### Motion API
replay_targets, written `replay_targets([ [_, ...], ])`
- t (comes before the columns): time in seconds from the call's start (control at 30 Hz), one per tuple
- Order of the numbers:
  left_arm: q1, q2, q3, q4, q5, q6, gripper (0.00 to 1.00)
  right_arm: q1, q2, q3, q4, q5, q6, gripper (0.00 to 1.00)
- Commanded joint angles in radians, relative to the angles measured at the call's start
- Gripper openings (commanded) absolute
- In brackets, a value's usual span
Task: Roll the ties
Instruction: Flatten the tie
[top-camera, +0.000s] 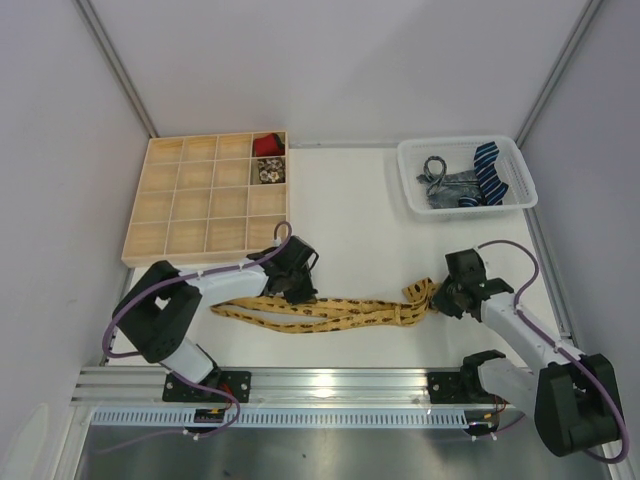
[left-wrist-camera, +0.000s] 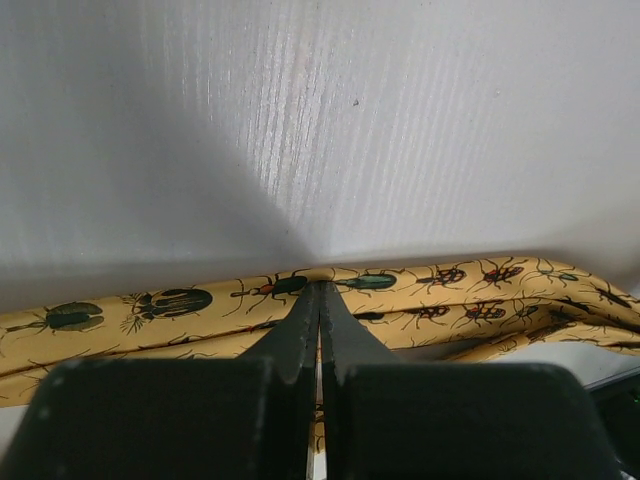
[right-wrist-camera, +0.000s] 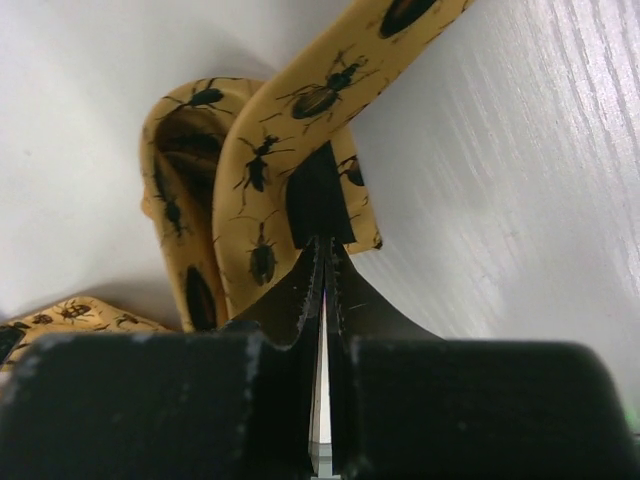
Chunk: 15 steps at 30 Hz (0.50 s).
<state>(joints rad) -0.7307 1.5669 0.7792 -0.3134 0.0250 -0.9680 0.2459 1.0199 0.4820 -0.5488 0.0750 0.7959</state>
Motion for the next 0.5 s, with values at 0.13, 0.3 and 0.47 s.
replay_targets([
  [0.13, 0.017, 0.028, -0.014, -0.026, -0.011, 0.002, 0.0, -0.029, 0.074, -0.023, 0.098, 0.039, -0.014, 0.0],
  [0.3, 0.031, 0.036, -0.027, -0.026, -0.005, 0.005, 0.0, -0.071, 0.138, 0.01, -0.015, 0.156, 0.023, 0.0],
  [0.47, 0.033, 0.036, -0.032, -0.038, -0.014, 0.003, 0.0, -0.109, 0.291, 0.147, -0.307, 0.318, 0.207, 0.0],
])
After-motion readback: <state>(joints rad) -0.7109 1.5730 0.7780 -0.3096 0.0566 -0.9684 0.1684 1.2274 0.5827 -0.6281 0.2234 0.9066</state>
